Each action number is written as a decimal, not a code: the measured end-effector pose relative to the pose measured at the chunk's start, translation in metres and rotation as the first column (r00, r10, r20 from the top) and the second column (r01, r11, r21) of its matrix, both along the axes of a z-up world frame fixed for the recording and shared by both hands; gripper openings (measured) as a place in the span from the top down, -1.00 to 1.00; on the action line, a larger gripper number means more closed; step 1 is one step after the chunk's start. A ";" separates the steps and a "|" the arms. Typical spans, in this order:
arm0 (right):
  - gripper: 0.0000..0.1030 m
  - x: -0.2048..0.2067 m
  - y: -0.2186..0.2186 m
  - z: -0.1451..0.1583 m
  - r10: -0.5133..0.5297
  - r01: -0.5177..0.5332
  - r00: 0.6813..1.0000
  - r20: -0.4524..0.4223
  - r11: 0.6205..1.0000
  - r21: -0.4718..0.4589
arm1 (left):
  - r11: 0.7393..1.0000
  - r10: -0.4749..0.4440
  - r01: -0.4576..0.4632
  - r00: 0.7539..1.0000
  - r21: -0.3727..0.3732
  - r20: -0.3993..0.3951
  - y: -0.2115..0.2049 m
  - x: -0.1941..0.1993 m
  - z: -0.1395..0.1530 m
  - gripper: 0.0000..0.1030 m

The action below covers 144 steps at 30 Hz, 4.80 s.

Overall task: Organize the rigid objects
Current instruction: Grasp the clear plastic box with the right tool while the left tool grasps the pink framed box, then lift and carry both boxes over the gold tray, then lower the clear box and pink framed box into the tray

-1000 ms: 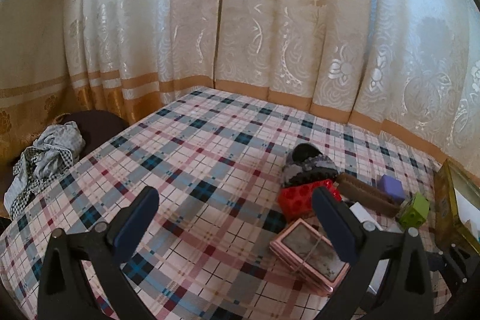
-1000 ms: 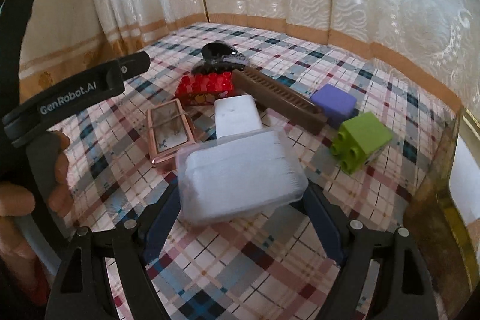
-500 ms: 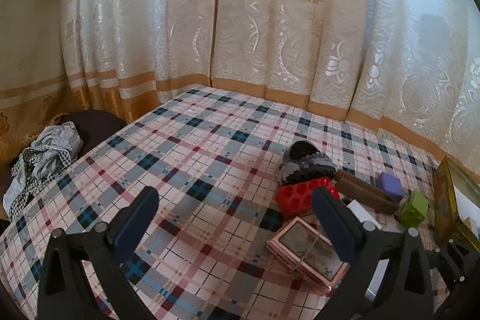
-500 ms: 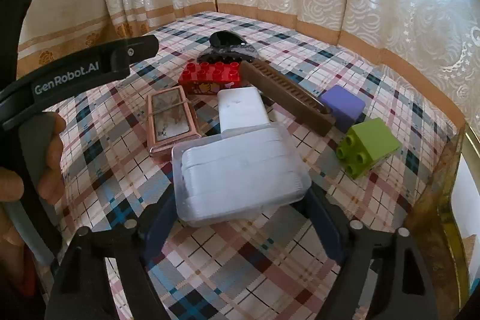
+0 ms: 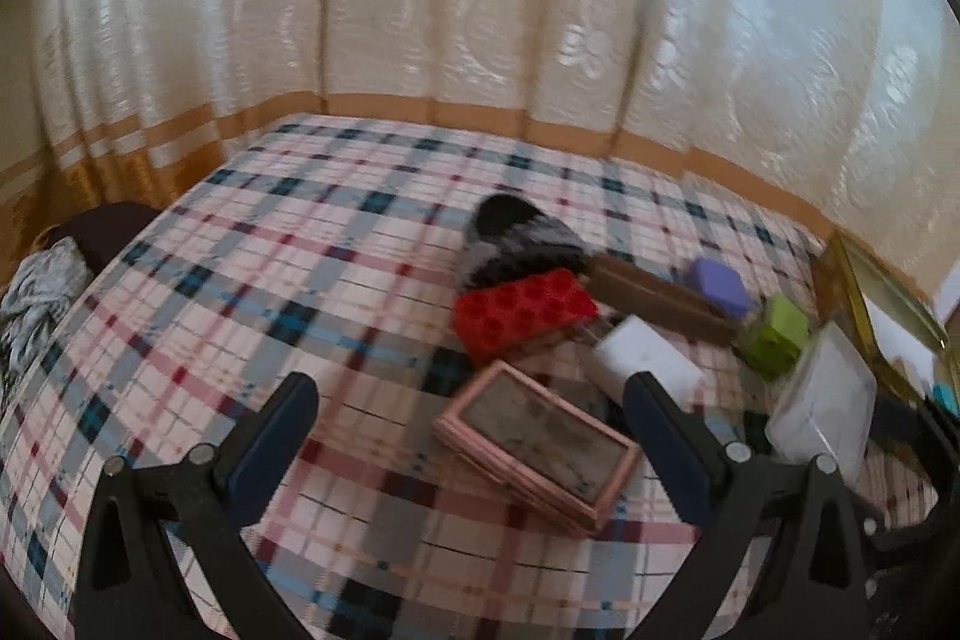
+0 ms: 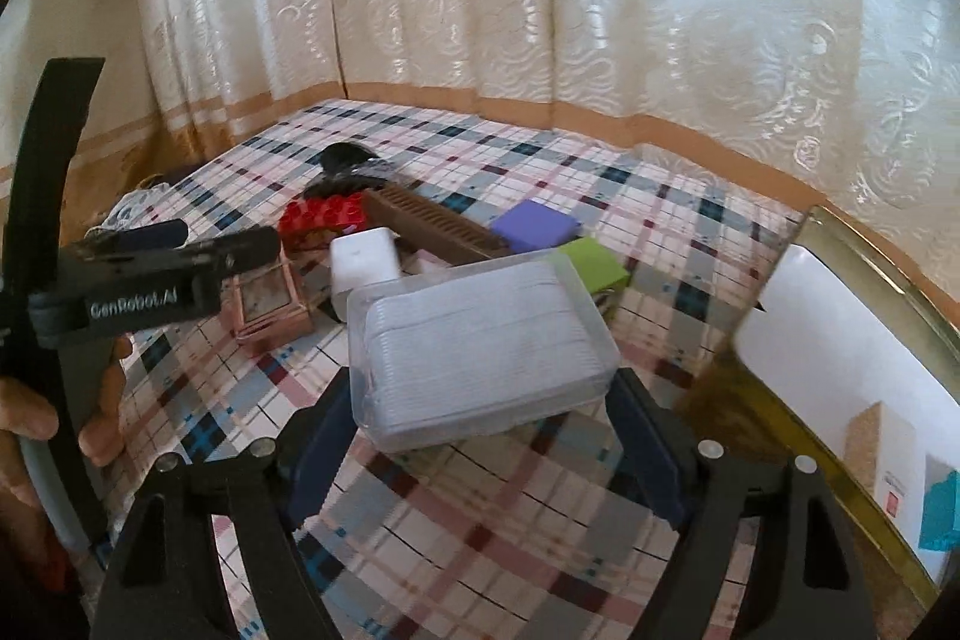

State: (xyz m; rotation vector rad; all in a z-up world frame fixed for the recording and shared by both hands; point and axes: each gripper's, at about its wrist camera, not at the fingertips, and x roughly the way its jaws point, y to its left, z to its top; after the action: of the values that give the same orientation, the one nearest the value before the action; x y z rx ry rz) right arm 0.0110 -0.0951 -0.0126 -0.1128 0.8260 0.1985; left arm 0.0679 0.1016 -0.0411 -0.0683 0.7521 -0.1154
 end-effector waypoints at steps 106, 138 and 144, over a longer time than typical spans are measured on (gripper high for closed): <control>-0.63 -0.065 -0.171 0.062 -0.306 0.277 0.929 0.209 0.948 0.154 | 0.977 -0.213 0.214 0.958 0.014 0.194 -0.181 -0.056 0.045 -0.56; -0.63 -0.074 -0.258 0.057 -0.496 0.480 0.847 0.191 0.868 0.126 | 0.936 -0.351 0.351 0.918 0.030 0.186 -0.293 -0.065 0.049 -0.56; -0.63 -0.071 -0.269 0.055 -0.534 0.519 0.828 0.170 0.846 0.125 | 0.936 -0.351 0.346 0.920 0.060 0.175 -0.306 -0.063 0.042 -0.56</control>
State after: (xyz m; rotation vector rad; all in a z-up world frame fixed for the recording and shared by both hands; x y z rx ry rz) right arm -0.0597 -0.3639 0.0425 0.1671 0.6207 -0.3052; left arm 0.0045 -0.2047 0.0012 0.1037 0.5746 -0.4467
